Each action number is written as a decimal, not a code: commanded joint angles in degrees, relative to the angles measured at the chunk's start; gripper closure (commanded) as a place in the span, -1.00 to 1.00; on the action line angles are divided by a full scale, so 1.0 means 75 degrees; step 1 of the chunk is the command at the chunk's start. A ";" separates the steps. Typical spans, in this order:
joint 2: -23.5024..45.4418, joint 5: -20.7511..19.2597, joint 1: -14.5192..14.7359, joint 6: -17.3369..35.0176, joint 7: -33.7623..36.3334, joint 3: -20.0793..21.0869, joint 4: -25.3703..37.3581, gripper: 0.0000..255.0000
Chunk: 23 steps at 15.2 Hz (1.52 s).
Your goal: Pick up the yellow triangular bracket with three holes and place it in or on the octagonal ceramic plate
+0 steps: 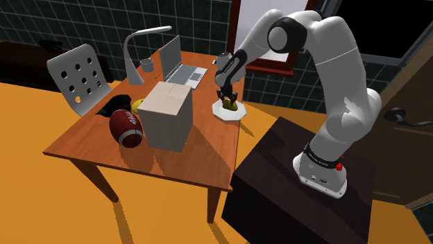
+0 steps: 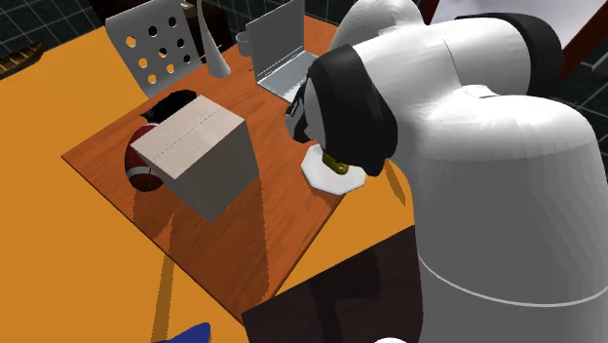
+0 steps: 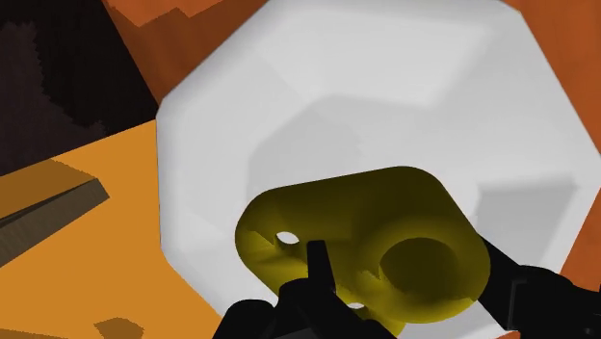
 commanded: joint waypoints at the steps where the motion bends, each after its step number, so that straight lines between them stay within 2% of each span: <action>1: 0.0178 0.0009 -0.0016 0.0116 0.0009 0.0011 0.0065 1.00; 11: 0.0345 0.0016 -0.0027 0.0209 0.0022 0.0022 0.0139 1.00; 12: 0.0345 0.0016 -0.0026 0.0209 0.0022 0.0022 0.0139 -1.00; 17: 0.0346 0.0016 -0.0027 0.0209 0.0022 0.0022 0.0139 -1.00; 21: -0.0414 -0.0011 0.0100 -0.0396 0.0039 -0.0008 -0.0024 -1.00; 23: -0.0415 -0.0012 0.0099 -0.0395 0.0039 -0.0007 -0.0025 -1.00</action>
